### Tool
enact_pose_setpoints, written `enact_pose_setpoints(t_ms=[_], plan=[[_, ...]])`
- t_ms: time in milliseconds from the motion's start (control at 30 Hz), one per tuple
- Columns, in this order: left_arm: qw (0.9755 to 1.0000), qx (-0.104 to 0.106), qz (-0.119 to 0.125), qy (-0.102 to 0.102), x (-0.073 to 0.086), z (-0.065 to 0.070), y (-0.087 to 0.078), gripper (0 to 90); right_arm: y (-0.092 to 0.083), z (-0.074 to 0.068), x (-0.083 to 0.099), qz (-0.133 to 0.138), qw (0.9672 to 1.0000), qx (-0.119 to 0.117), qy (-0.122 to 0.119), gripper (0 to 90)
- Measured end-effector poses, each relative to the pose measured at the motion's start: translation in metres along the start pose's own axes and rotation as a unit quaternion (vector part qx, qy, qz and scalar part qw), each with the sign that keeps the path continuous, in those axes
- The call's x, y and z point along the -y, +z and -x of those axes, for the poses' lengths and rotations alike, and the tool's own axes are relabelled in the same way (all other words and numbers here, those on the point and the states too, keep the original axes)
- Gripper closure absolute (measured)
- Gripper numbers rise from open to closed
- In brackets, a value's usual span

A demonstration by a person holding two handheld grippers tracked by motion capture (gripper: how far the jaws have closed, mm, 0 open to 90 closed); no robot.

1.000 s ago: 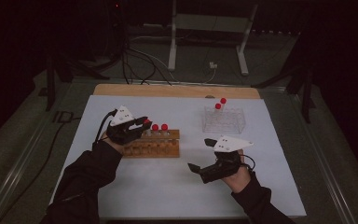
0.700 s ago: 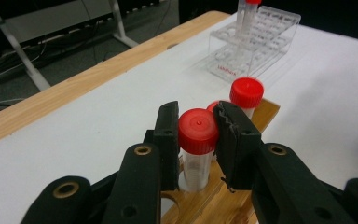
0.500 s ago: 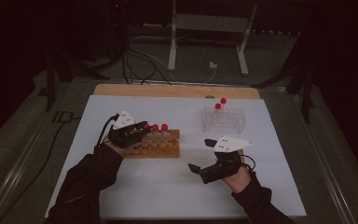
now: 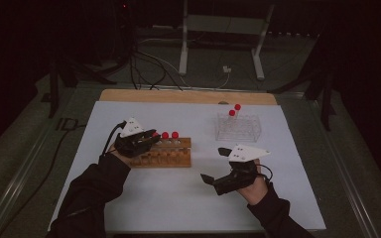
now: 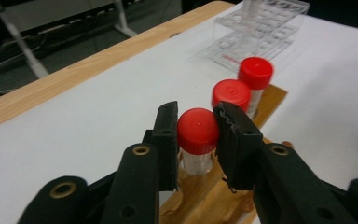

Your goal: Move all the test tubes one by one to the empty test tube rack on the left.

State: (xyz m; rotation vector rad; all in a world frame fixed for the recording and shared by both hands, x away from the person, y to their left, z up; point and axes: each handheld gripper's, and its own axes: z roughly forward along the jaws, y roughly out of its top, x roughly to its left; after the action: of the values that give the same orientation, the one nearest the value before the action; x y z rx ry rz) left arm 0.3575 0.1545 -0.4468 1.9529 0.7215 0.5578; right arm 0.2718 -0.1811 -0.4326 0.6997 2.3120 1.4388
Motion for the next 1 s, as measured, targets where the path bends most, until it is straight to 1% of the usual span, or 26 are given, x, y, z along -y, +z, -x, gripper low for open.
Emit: enact_pose_setpoints(t_ms=[33, 67, 100, 167, 200, 267, 300, 400, 433, 500, 533, 600, 633, 700, 733, 800, 833, 900, 933, 1000], plan=[[1.0000, 0.000, 0.000, -0.003, -0.001, 0.000, -0.002, 62.9, 0.000, 0.000, 0.000, 0.000, 1.0000, -0.001, 0.000, 0.0], [1.0000, 0.006, 0.003, -0.002, -0.002, 0.000, -0.004, 60.7, -0.001, 0.000, 0.000, 0.002, 1.0000, -0.001, 0.000, 0.0], [1.0000, 0.004, 0.005, 0.000, -0.003, 0.000, -0.007, 60.5, -0.001, 0.001, -0.001, 0.002, 1.0000, -0.002, 0.000, 0.0], [0.9998, 0.017, 0.006, -0.007, -0.005, 0.001, -0.012, 54.4, -0.002, 0.001, -0.001, 0.004, 1.0000, 0.000, 0.001, 0.0], [0.9999, 0.016, 0.002, -0.002, -0.007, 0.002, -0.015, 51.4, -0.002, 0.002, -0.001, 0.005, 1.0000, -0.001, 0.002, 0.0], [0.9997, 0.024, 0.001, 0.001, -0.008, 0.004, -0.019, 44.3, -0.003, 0.003, -0.002, 0.005, 1.0000, 0.002, 0.000, 0.0], [0.9997, 0.025, -0.001, 0.001, -0.008, 0.005, -0.022, 41.0, -0.003, 0.003, -0.002, 0.006, 1.0000, 0.003, 0.001, 0.0], [0.9992, 0.039, -0.002, -0.001, -0.008, 0.008, -0.029, 31.2, -0.005, 0.007, -0.004, 0.007, 0.9999, 0.009, 0.002, 0.0], [0.9989, 0.047, -0.004, -0.001, -0.008, 0.009, -0.031, 25.7, -0.005, 0.009, -0.004, 0.009, 0.9999, 0.012, 0.004, 0.0], [0.9985, 0.054, -0.009, 0.004, -0.007, 0.012, -0.034, 20.0, -0.007, 0.013, -0.006, 0.013, 0.9998, 0.016, 0.005, 0.0], [0.9979, 0.064, -0.009, 0.002, -0.006, 0.013, -0.036, 16.1, -0.008, 0.015, -0.006, 0.017, 0.9997, 0.018, 0.006, 0.0], [0.9975, 0.070, -0.009, 0.005, -0.006, 0.015, -0.039, 10.6, -0.010, 0.021, -0.008, 0.021, 0.9994, 0.026, 0.009, 0.0], [0.9971, 0.076, -0.007, 0.003, -0.005, 0.016, -0.041, 7.8, -0.011, 0.025, -0.010, 0.023, 0.9992, 0.032, 0.011, 0.0], [0.9964, 0.085, -0.010, 0.001, -0.004, 0.018, -0.043, 4.6, -0.012, 0.031, -0.012, 0.025, 0.9988, 0.041, 0.012, 0.0], [0.9955, 0.095, -0.009, 0.001, -0.004, 0.019, -0.044, 2.9, -0.012, 0.035, -0.013, 0.026, 0.9985, 0.048, 0.012, 0.0], [0.9953, 0.095, -0.012, 0.007, -0.002, 0.023, -0.046, 2.1, -0.013, 0.043, -0.014, 0.027, 0.9978, 0.059, 0.014, 0.0], [0.9947, 0.102, -0.011, 0.008, -0.001, 0.024, -0.047, 1.6, -0.013, 0.047, -0.014, 0.028, 0.9974, 0.064, 0.016, 0.0], [0.9947, 0.102, -0.010, 0.006, 0.001, 0.027, -0.049, 1.5, -0.013, 0.056, -0.015, 0.028, 0.9965, 0.076, 0.019, 0.0], [0.9940, 0.109, -0.009, 0.006, 0.002, 0.028, -0.050, 1.5, -0.013, 0.060, -0.015, 0.028, 0.9960, 0.082, 0.023, 0.0], [0.9940, 0.110, -0.005, 0.005, 0.004, 0.030, -0.052, 1.5, -0.012, 0.069, -0.015, 0.028, 0.9948, 0.095, 0.026, 0.0]])
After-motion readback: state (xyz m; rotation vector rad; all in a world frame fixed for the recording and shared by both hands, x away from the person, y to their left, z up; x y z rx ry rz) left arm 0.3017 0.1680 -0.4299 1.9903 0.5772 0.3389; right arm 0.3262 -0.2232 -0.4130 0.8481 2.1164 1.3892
